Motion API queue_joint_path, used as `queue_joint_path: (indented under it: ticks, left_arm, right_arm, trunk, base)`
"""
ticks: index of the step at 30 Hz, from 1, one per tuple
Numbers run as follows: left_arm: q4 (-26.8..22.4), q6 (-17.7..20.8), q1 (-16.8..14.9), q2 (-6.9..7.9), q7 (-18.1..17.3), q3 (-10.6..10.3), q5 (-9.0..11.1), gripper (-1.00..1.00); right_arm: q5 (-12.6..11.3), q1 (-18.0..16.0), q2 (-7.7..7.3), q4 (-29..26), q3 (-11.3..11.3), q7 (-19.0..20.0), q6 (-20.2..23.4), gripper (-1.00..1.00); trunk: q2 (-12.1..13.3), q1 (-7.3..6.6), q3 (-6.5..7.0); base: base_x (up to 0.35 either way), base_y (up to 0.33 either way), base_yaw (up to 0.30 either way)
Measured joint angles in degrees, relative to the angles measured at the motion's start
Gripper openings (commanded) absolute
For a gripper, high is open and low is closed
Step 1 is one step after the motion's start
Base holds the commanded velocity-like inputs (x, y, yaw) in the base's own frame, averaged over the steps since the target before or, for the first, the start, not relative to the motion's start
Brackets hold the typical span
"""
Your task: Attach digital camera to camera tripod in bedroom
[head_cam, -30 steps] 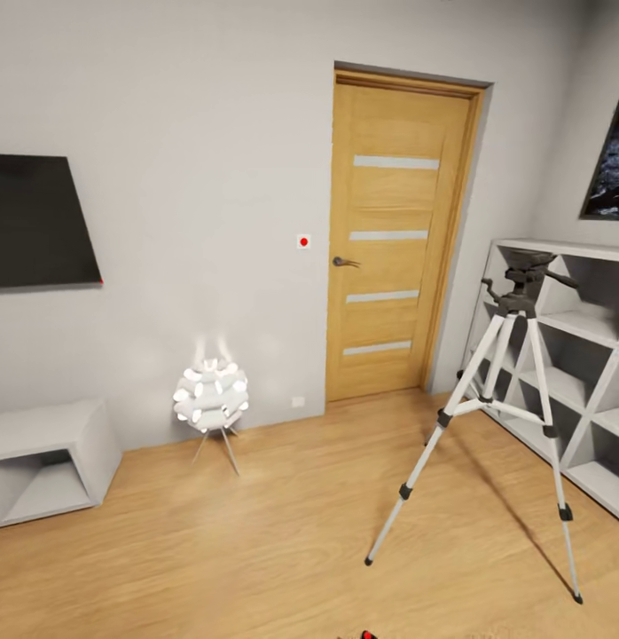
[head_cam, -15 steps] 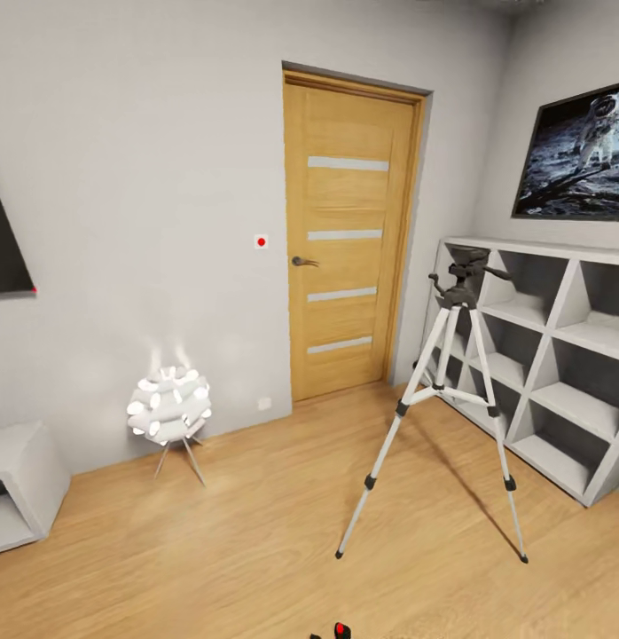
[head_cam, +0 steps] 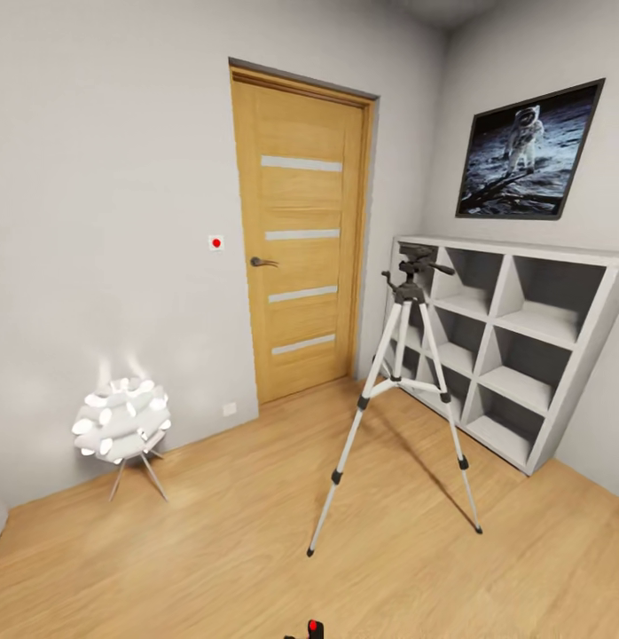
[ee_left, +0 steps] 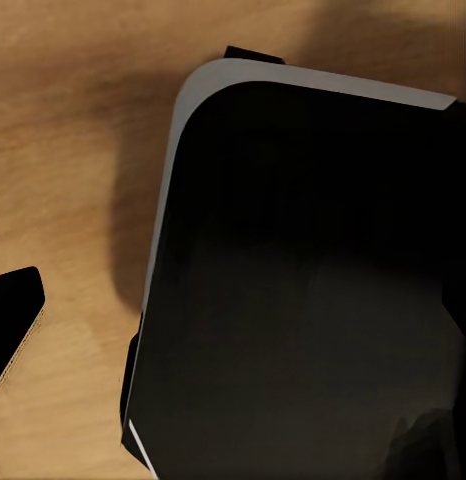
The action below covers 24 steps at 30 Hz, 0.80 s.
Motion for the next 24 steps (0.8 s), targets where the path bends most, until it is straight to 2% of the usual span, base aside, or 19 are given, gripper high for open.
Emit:
queue_joint_path:
  ticks: [24]
  left_arm:
    - [0.0, -0.1, 0.0, 0.01, 0.0, 0.0, 0.0, 1.0]
  right_arm:
    - [0.1, 0.0, -0.21, 0.0, 0.0, 0.0, 0.1, 1.0]
  trunk:
    - [0.0, 0.0, 0.0]
  base:
    - [0.0, 0.0, -0.289]
